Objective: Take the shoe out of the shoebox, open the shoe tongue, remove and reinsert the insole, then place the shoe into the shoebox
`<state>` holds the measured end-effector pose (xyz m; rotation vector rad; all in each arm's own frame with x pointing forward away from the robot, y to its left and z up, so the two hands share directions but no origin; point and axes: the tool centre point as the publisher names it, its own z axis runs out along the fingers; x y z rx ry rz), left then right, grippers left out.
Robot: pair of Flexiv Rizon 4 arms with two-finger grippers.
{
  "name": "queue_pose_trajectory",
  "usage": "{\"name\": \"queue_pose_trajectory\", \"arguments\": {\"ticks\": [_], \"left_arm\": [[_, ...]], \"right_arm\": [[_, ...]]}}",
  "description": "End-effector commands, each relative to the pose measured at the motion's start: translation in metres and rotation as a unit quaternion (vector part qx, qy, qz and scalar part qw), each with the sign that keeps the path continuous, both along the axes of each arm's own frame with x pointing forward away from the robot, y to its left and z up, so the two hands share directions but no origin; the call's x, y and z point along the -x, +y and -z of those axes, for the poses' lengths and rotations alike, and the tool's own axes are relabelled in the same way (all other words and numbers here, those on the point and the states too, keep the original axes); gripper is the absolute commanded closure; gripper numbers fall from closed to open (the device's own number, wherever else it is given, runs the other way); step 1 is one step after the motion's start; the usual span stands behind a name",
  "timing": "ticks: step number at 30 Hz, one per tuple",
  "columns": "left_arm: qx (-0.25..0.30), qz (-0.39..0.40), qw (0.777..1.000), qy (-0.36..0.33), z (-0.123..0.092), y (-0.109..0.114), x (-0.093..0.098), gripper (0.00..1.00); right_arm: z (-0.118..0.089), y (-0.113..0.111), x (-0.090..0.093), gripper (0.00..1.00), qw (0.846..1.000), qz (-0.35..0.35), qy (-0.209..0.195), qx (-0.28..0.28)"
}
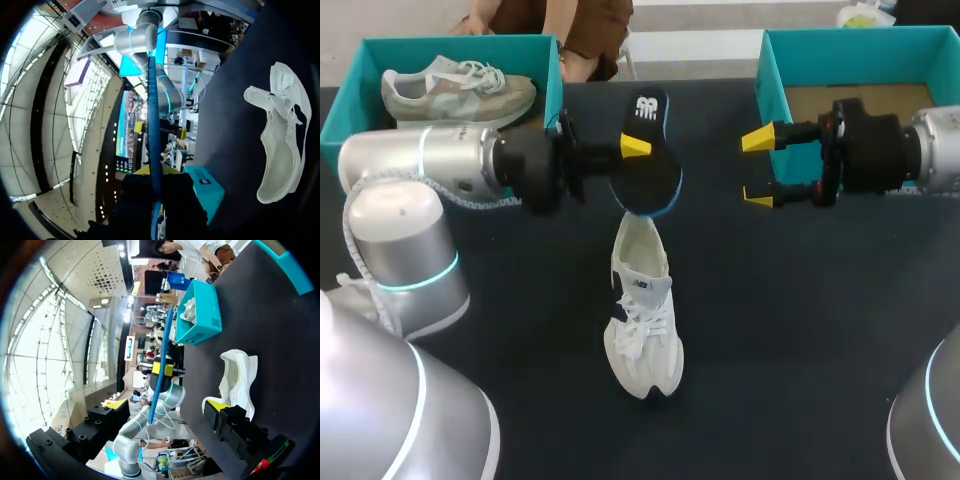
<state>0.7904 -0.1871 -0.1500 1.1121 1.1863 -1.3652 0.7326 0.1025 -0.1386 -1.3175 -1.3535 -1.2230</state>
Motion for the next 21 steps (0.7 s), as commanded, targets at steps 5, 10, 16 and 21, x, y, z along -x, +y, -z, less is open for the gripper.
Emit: {"name": "queue_pose_trajectory", "arguments": {"ticks": [5, 10, 16, 21], "left_arm": [[-0.021, -0.039, 0.998, -0.039, 0.001, -0.001, 0.009, 1.00], [-0.022, -0.038, 0.998, -0.039, 0.004, -0.004, 0.008, 1.00], [-0.027, -0.036, 0.998, -0.052, 0.004, -0.014, 0.000, 1.00], [-0.030, -0.027, 0.997, -0.068, 0.008, -0.028, -0.006, 1.00]], "right_arm": [[0.001, 0.002, 0.000, 0.00, 1.000, 0.001, 0.000, 0.000], [0.004, 0.016, -0.002, 0.00, 1.000, -0.011, 0.002, -0.013], [0.007, 0.040, -0.003, 0.00, 0.999, -0.040, 0.008, -0.024], [0.010, 0.054, -0.003, 0.00, 0.998, -0.059, 0.016, -0.026]]}}
